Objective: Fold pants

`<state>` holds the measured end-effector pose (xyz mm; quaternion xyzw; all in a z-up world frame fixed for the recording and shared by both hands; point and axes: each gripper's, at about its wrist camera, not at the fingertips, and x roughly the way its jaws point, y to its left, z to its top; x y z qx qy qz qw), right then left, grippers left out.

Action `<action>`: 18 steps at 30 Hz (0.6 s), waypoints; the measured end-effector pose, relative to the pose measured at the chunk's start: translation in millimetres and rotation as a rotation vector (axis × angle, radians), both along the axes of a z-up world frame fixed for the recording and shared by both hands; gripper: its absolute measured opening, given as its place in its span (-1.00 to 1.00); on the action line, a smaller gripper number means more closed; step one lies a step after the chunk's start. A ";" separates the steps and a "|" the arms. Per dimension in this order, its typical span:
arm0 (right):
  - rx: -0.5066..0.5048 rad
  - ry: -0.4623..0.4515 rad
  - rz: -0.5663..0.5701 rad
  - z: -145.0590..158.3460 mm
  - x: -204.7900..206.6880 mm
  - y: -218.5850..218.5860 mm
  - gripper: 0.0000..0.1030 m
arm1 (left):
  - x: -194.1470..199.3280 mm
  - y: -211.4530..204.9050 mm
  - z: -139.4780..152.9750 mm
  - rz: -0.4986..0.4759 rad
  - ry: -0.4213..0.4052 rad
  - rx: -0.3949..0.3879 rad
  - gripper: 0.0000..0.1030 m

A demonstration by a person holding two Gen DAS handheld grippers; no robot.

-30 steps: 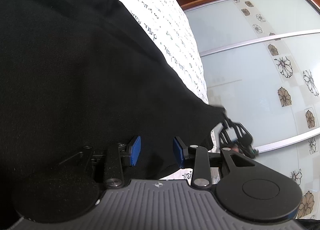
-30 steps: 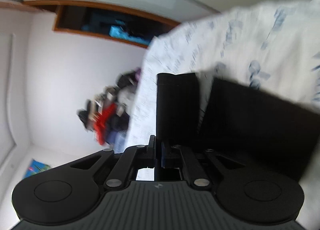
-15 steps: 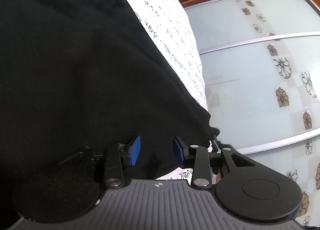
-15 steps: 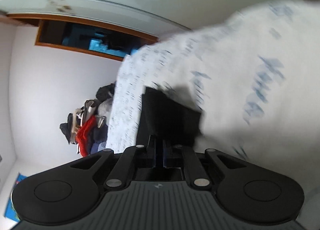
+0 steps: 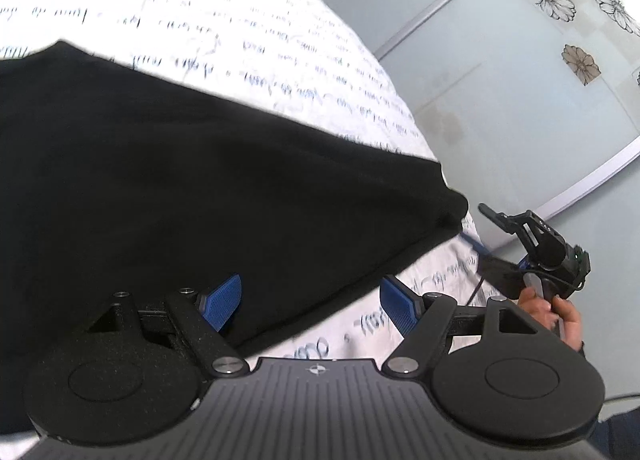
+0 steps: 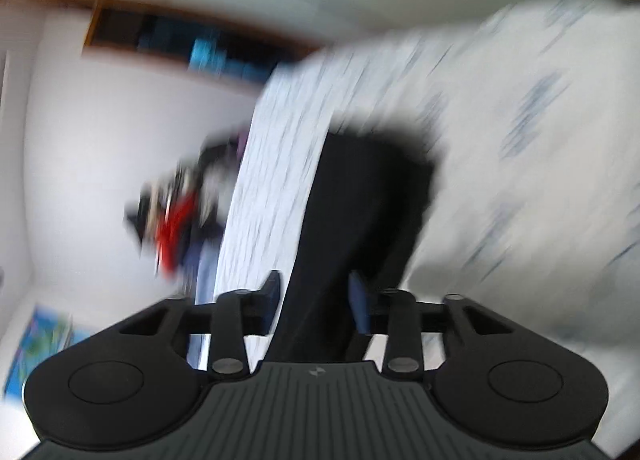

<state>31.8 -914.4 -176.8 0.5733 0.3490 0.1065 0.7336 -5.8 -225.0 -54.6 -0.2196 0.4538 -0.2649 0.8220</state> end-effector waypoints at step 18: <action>-0.047 0.025 0.220 -17.7 50.3 77.5 -0.77 | -12.4 7.8 -3.1 0.039 -0.003 -0.013 0.51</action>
